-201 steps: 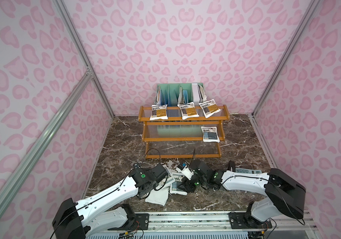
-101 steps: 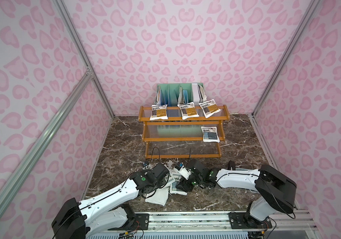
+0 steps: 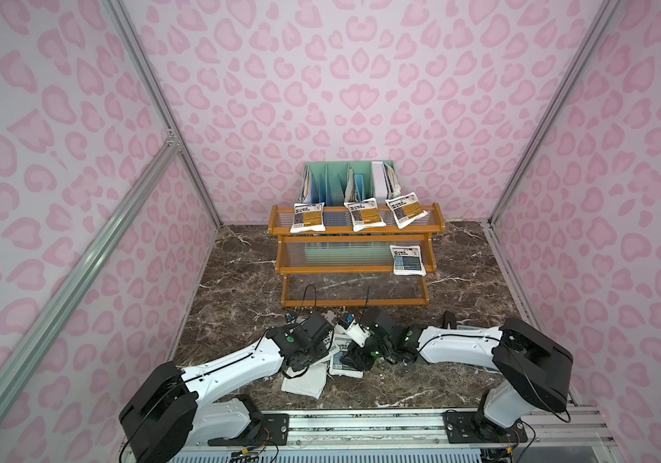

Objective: Place the bagged coffee beans on the shelf by color
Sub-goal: Pick up the bagged coffee beans at the center of the board.

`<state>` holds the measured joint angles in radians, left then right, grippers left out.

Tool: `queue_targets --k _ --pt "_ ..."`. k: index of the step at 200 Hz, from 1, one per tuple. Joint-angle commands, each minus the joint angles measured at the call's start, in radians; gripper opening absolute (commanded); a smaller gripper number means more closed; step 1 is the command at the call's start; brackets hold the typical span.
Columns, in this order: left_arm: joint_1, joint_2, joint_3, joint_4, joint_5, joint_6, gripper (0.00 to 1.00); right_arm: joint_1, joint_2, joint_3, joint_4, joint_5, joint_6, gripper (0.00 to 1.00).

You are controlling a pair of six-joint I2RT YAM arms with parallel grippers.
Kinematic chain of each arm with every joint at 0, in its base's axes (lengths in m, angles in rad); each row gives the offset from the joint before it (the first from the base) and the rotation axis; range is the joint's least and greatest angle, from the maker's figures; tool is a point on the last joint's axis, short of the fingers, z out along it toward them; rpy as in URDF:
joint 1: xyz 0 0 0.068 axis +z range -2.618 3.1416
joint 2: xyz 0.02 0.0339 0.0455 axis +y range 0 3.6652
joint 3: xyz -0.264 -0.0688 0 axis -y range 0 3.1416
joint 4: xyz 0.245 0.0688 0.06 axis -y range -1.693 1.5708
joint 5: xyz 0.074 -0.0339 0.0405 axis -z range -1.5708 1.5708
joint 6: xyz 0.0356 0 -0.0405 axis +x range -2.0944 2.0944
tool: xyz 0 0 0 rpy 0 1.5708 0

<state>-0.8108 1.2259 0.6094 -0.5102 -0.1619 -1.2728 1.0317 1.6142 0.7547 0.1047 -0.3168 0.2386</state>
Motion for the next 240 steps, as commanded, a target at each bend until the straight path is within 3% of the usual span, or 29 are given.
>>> queue_targets --k 1,26,50,63,101,151,203,240 --pt "0.001 0.015 -0.024 0.043 0.021 0.009 0.55 -0.001 -0.007 -0.003 0.007 0.012 -0.004 0.54" --pt "0.007 0.052 -0.046 0.089 0.037 0.015 0.46 -0.002 -0.011 -0.005 0.006 0.015 -0.002 0.53" --pt "0.015 0.083 -0.049 0.112 0.058 0.022 0.13 -0.002 -0.021 -0.006 0.001 0.021 -0.004 0.53" --pt "0.018 0.092 -0.037 0.102 0.059 0.032 0.0 -0.002 -0.025 -0.009 -0.001 0.024 -0.004 0.53" --pt "0.016 0.063 0.071 -0.053 0.04 0.088 0.0 -0.004 -0.056 -0.005 -0.015 0.021 -0.01 0.53" --pt "0.015 -0.12 0.173 -0.242 -0.017 0.105 0.0 -0.051 -0.157 -0.003 -0.023 -0.035 0.014 0.55" --pt "0.014 -0.198 0.199 -0.179 0.018 0.143 0.0 -0.174 -0.251 -0.015 0.132 -0.212 0.147 0.56" --pt "0.014 -0.212 0.198 -0.147 0.032 0.134 0.0 -0.189 -0.222 0.005 0.2 -0.256 0.193 0.57"
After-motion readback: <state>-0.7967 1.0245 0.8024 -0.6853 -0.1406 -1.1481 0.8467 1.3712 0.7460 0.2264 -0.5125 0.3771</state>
